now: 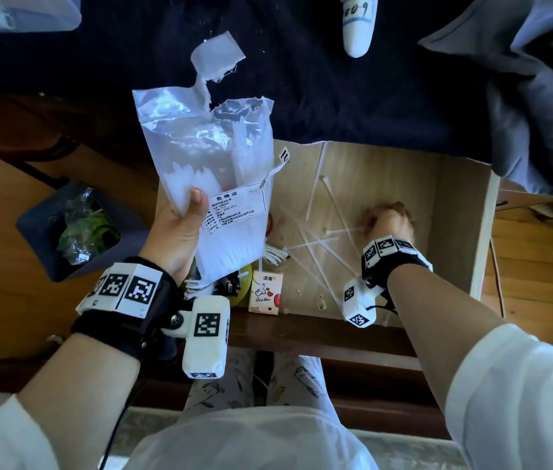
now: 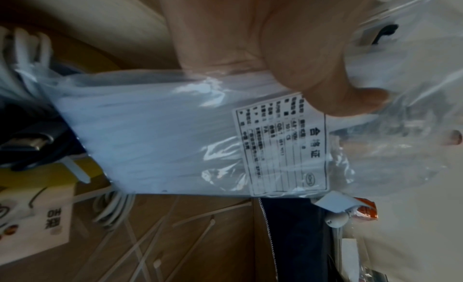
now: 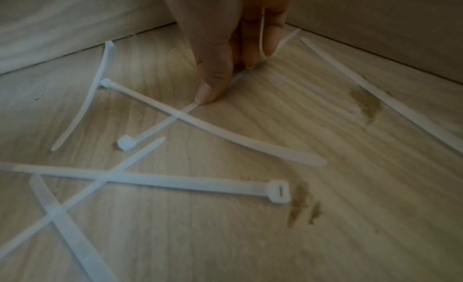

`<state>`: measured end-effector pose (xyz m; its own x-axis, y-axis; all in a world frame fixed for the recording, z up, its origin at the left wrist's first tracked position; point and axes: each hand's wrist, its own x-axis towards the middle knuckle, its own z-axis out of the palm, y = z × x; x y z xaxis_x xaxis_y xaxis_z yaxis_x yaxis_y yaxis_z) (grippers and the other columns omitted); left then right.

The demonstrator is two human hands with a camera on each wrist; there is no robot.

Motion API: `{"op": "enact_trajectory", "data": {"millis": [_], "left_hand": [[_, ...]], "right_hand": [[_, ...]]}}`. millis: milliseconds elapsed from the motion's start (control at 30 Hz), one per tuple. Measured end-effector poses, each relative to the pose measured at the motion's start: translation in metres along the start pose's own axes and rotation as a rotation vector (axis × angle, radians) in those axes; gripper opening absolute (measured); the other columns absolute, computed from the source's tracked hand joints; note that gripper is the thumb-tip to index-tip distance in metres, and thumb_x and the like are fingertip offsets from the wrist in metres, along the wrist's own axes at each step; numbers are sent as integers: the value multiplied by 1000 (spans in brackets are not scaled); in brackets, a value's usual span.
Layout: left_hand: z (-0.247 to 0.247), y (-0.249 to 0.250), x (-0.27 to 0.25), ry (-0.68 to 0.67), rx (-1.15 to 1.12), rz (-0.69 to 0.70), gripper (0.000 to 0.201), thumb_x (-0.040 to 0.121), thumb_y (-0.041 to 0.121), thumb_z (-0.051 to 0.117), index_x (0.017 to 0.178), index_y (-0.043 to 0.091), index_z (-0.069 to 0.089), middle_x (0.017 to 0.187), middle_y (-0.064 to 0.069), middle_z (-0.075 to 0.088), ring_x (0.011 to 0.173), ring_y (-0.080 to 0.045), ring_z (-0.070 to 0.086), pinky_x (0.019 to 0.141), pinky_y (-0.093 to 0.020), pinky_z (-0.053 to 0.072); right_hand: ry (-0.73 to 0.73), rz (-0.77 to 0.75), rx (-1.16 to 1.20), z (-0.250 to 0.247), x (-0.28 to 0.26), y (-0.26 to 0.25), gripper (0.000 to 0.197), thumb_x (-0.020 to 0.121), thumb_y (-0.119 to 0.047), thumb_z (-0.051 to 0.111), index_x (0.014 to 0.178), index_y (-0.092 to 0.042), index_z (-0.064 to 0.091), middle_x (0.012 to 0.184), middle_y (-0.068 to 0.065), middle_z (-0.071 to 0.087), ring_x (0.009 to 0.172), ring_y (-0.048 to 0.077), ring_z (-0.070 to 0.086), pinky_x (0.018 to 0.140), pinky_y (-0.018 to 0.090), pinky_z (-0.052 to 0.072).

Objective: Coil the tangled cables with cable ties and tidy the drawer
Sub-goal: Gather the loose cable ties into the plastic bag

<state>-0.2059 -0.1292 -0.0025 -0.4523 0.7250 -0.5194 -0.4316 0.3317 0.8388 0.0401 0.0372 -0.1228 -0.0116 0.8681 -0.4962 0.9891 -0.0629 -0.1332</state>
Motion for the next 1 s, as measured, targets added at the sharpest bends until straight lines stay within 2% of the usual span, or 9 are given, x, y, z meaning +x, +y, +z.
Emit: {"op": "enact_trajectory", "data": {"millis": [133,233,367,433,633,767,833,900,1000], "left_hand": [[-1,1,-1,4,54,-11,93,37,82,69,101,15,61,95,11,74,98,-5,67,75,-16,53],[-2,0,1,11,70,-5,93,36,84,67,101,17,61,96,12,73,99,-4,66,77,-15,53],[2,2,0,-28,53,26,115,45,78,69,129,3,48,114,3,68,105,-6,65,76,-16,52],[2,3,-1,-42,48,30,121,46,76,69,134,-1,41,119,-1,65,104,-7,65,74,-15,52],[2,5,0,-43,90,30,105,51,72,58,127,-1,48,93,15,73,93,1,67,69,-11,51],[-1,1,5,-17,21,56,124,44,76,71,135,-4,40,122,-8,64,107,-11,64,77,-18,53],[-1,1,5,-7,11,59,128,43,76,72,136,-5,38,127,-14,60,110,-14,63,79,-20,53],[3,4,5,-1,48,47,121,45,77,69,128,-6,43,116,-5,68,104,-8,65,76,-16,53],[8,6,5,-19,102,43,93,48,75,57,108,3,54,86,17,73,87,5,67,68,-7,49]], "right_hand": [[26,47,-84,3,-4,2,31,87,-15,62,111,3,59,123,20,48,111,39,51,91,42,45],[72,30,-131,6,-10,-2,25,92,-6,49,113,7,51,121,23,50,112,39,50,85,45,45],[44,-26,-183,2,-13,-3,29,93,0,35,117,6,50,126,23,44,116,38,45,86,46,43],[69,-40,-214,1,-12,-4,31,92,3,30,115,6,51,126,23,42,114,38,45,85,47,44],[127,-53,-206,-2,3,-13,28,92,4,33,115,9,48,126,27,41,115,41,42,87,49,41],[134,-113,-205,-9,18,-26,31,91,5,26,115,10,47,126,29,41,116,40,42,89,48,38],[119,-154,-225,-14,23,-31,31,93,4,26,117,10,45,126,30,41,117,41,41,90,50,38],[100,-183,-236,-19,28,-33,34,93,4,24,119,9,44,127,29,41,118,41,41,89,50,39],[6,-121,-175,-22,35,-32,38,96,-5,26,128,5,42,134,26,39,124,37,38,97,48,35]]}}
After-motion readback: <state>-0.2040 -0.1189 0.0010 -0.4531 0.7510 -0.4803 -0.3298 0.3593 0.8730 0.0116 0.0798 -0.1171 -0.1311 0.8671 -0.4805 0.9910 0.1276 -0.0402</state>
